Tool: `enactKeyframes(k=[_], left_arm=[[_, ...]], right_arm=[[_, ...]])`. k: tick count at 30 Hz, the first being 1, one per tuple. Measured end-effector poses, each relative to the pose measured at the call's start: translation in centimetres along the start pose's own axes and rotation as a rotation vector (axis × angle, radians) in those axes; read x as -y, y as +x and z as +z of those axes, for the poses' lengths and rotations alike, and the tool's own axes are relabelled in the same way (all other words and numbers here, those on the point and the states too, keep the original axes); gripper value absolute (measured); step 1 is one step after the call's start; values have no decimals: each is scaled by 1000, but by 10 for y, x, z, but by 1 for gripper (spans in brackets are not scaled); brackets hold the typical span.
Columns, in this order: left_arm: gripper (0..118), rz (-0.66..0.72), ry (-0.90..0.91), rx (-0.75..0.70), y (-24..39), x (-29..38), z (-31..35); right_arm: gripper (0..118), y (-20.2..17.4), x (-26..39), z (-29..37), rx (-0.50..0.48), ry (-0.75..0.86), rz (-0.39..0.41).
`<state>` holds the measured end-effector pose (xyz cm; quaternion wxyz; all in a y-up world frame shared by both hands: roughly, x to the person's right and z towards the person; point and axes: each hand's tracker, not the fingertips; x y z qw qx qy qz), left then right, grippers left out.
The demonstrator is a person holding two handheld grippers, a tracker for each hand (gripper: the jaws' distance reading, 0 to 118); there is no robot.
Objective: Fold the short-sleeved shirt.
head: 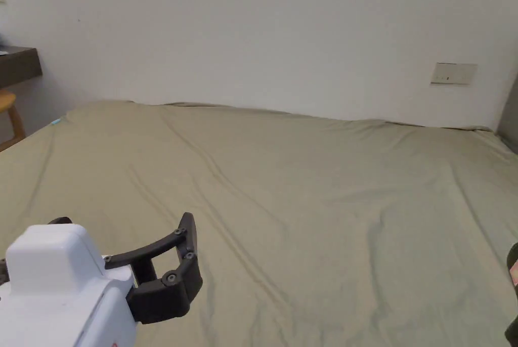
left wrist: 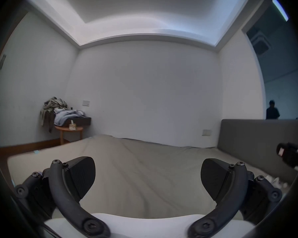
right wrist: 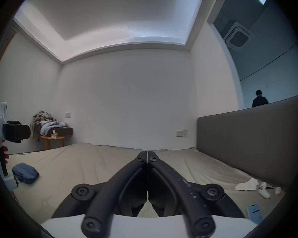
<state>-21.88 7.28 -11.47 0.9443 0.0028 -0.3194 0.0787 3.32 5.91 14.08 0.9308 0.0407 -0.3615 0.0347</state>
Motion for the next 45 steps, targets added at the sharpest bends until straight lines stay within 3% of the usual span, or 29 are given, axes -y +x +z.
enactKeyframes(k=[4,6,12,14,16,17,18,19,21,45], left_arm=[[118,-32,-33,105,49,22,13],[118,-88,-59,120,66,25,14],[118,-32,-56,183,73,26,19],[113,-34,-44,176,73,26,21],[80,-29,-44,179,67,27,22],[52,-26,-54,180,65,28,22],[10,-26,-62,177,67,28,22],[1,-34,-66,163,67,30,22],[1,-59,-54,111,67,32,23],[1,-75,-83,130,67,29,25]], right_arm=[[2,22,4,26,19,3,68],[2,30,3,34,29,16,65],[2,37,1,42,49,43,42],[2,36,1,42,46,45,31],[2,34,2,43,42,47,33],[2,33,2,42,41,47,32],[2,33,2,42,36,46,28],[2,31,3,41,31,45,24],[2,29,5,40,23,37,22],[2,23,5,41,-14,29,17]])
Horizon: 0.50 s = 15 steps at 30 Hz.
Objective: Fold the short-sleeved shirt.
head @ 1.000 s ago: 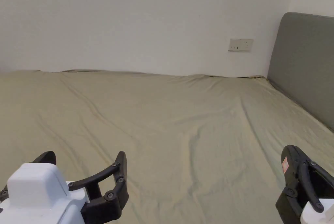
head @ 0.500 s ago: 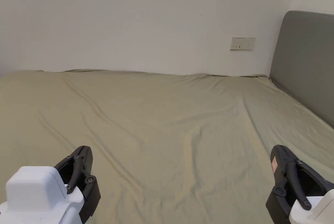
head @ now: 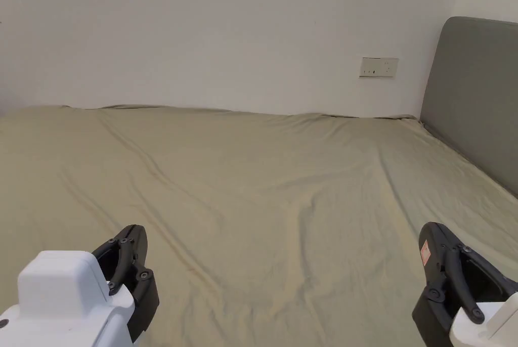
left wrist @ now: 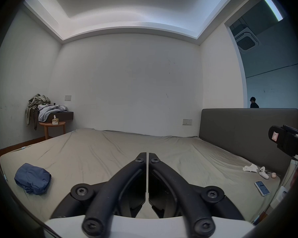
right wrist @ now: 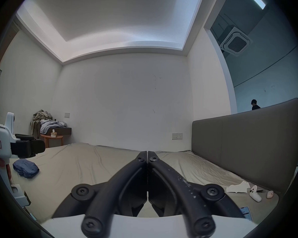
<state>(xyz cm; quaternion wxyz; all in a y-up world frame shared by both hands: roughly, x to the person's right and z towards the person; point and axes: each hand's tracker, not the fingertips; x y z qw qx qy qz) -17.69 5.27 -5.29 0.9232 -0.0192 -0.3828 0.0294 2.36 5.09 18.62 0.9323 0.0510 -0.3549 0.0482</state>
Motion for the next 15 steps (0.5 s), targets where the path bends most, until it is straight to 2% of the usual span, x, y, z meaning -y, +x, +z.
enactKeyframes(k=[15], left_arm=[[1,-3,3,-7,-4,-2,2]], right_arm=[[2,-1,-2,3,-7,2,-1]])
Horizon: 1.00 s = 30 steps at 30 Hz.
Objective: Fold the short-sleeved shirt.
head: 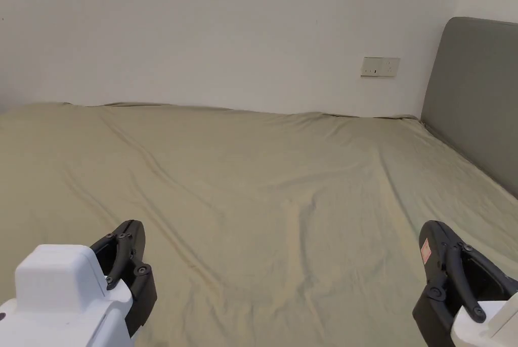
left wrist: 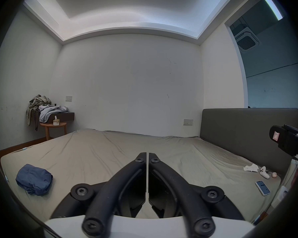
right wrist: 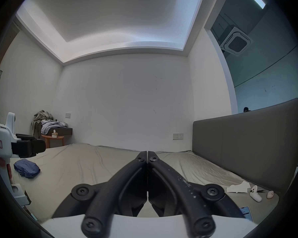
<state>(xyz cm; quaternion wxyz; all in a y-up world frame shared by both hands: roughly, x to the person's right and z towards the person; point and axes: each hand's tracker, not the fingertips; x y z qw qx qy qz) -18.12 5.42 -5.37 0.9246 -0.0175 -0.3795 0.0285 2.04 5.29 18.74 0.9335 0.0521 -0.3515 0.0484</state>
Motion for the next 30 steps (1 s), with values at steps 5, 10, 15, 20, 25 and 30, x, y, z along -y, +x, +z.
enactKeyframes(k=[5,10,15,20,25,30], left_arm=[[1,3,-6,-2,-2,1,-1],[1,-4,-16,-5,-2,2,-2],[1,-5,-11,-4,-2,1,-1],[1,-5,-11,-7,-2,0,0],[1,-3,-12,-7,-2,-1,0],[1,-1,-12,-8,-3,-1,1]], right_arm=[[2,-1,0,0,-5,-1,2],[2,-2,-1,0,-7,0,2],[2,-2,-1,0,-9,1,-2],[2,-3,-1,0,-13,-2,-3],[2,-3,-3,0,-15,3,-5],[2,-4,-4,1,-17,6,-5]])
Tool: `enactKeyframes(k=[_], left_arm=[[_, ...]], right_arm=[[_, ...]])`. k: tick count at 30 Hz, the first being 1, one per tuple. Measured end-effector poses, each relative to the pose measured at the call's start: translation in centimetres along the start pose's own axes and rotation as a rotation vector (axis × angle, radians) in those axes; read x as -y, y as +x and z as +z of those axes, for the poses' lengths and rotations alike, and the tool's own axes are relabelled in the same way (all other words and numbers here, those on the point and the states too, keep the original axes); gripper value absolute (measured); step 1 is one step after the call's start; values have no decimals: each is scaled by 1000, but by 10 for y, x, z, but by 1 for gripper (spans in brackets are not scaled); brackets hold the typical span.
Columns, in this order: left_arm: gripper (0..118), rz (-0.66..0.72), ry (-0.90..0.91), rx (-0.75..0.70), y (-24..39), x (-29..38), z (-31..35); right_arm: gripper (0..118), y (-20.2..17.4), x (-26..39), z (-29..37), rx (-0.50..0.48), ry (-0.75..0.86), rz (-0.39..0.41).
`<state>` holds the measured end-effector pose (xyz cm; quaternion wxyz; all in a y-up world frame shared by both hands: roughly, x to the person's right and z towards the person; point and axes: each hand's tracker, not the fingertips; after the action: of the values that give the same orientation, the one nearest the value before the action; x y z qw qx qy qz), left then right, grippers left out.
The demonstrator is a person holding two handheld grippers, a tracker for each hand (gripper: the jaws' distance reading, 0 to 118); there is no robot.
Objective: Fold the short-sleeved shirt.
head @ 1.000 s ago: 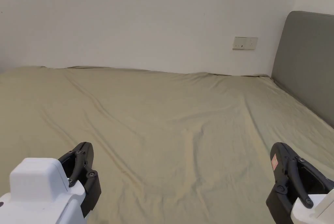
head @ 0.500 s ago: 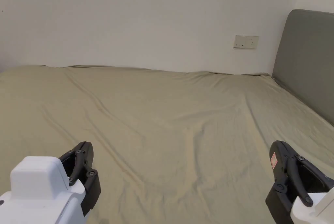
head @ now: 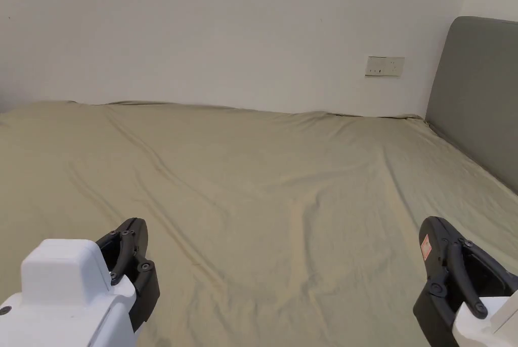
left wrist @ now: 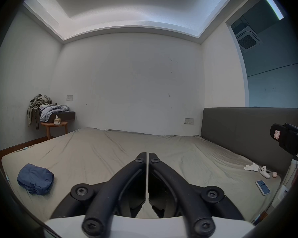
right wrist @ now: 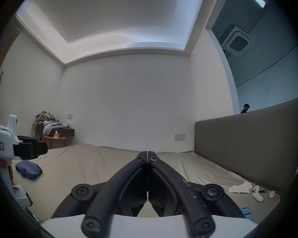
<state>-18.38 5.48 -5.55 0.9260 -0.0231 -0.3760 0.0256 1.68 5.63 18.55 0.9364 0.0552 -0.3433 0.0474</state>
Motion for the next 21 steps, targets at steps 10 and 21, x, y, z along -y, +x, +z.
enactKeyframes(k=[10,21], left_arm=[[1,4,-3,-7,-3,-1,1],[1,2,-2,-8,-4,-2,2]], right_arm=[[2,-2,-1,0,-7,2,2],[8,-4,-1,0,-9,4,5]])
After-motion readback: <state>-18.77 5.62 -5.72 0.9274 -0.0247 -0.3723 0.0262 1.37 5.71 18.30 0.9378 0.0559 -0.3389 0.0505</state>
